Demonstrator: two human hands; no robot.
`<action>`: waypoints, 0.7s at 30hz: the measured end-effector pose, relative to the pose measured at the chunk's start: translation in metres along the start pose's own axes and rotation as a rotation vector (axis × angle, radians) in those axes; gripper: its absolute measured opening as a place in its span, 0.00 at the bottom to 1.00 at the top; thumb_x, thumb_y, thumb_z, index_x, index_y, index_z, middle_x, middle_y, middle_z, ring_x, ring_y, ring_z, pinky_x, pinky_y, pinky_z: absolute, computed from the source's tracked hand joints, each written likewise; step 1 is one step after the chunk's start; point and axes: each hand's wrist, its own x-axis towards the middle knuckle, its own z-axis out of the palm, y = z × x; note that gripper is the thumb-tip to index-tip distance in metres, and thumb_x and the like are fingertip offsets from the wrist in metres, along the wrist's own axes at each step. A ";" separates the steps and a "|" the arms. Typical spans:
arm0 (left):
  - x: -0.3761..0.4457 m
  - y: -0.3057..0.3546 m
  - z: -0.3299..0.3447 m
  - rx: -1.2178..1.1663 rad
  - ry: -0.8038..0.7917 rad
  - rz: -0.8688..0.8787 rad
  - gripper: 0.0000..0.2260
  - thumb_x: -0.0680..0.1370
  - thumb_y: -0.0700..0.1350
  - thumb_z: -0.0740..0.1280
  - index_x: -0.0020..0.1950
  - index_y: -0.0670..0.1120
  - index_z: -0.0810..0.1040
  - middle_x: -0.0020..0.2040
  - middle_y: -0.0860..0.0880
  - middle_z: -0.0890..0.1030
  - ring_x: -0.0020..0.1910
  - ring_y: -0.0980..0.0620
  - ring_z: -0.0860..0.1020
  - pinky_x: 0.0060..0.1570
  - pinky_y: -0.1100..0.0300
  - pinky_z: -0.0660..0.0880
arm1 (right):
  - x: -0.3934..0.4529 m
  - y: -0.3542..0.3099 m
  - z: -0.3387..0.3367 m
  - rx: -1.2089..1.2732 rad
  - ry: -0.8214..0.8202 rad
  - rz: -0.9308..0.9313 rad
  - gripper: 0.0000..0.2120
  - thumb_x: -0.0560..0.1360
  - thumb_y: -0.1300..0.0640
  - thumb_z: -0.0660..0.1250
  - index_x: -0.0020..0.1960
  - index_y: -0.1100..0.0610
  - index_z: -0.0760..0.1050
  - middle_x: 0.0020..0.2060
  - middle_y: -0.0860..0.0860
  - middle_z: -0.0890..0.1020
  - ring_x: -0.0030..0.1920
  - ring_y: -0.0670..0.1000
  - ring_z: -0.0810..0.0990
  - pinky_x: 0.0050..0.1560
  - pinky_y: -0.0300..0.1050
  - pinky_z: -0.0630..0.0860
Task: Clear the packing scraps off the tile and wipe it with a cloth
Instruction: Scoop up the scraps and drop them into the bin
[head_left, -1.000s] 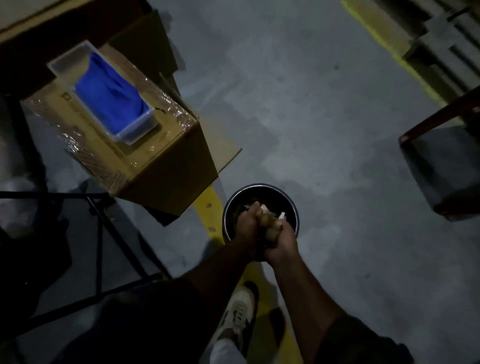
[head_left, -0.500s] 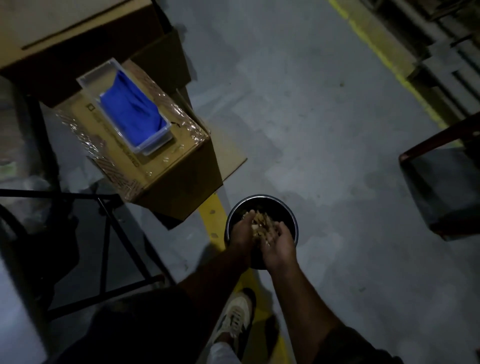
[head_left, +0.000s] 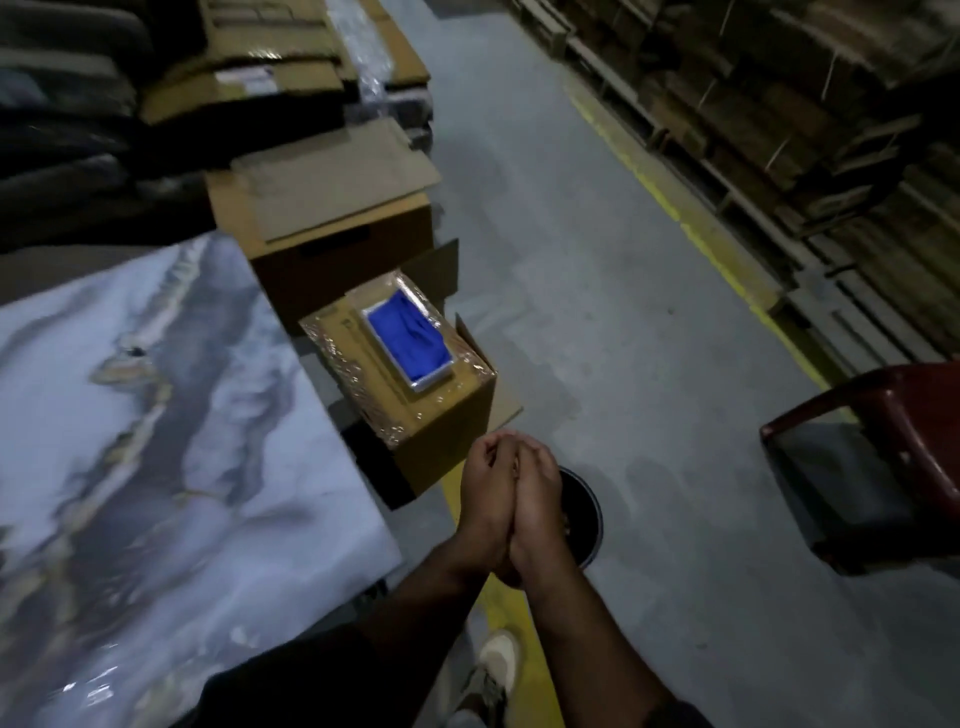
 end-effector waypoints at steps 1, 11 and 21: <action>-0.007 0.011 -0.015 -0.018 0.000 0.008 0.10 0.84 0.45 0.62 0.56 0.42 0.80 0.52 0.43 0.83 0.55 0.47 0.82 0.55 0.53 0.79 | -0.015 -0.008 0.013 -0.011 -0.007 -0.029 0.12 0.74 0.41 0.64 0.52 0.46 0.78 0.45 0.45 0.83 0.46 0.49 0.82 0.49 0.52 0.77; -0.094 0.067 -0.236 -0.097 0.190 0.167 0.10 0.84 0.46 0.61 0.58 0.44 0.79 0.50 0.51 0.82 0.47 0.56 0.80 0.46 0.66 0.76 | -0.177 -0.009 0.184 -0.134 -0.185 -0.179 0.04 0.83 0.56 0.62 0.53 0.56 0.75 0.45 0.53 0.82 0.43 0.52 0.81 0.43 0.49 0.77; -0.147 0.045 -0.443 -0.184 0.441 0.194 0.09 0.84 0.49 0.62 0.55 0.46 0.79 0.50 0.47 0.83 0.49 0.51 0.82 0.48 0.56 0.80 | -0.287 0.076 0.335 -0.286 -0.457 -0.200 0.06 0.83 0.57 0.63 0.54 0.59 0.76 0.46 0.54 0.82 0.46 0.54 0.81 0.44 0.46 0.78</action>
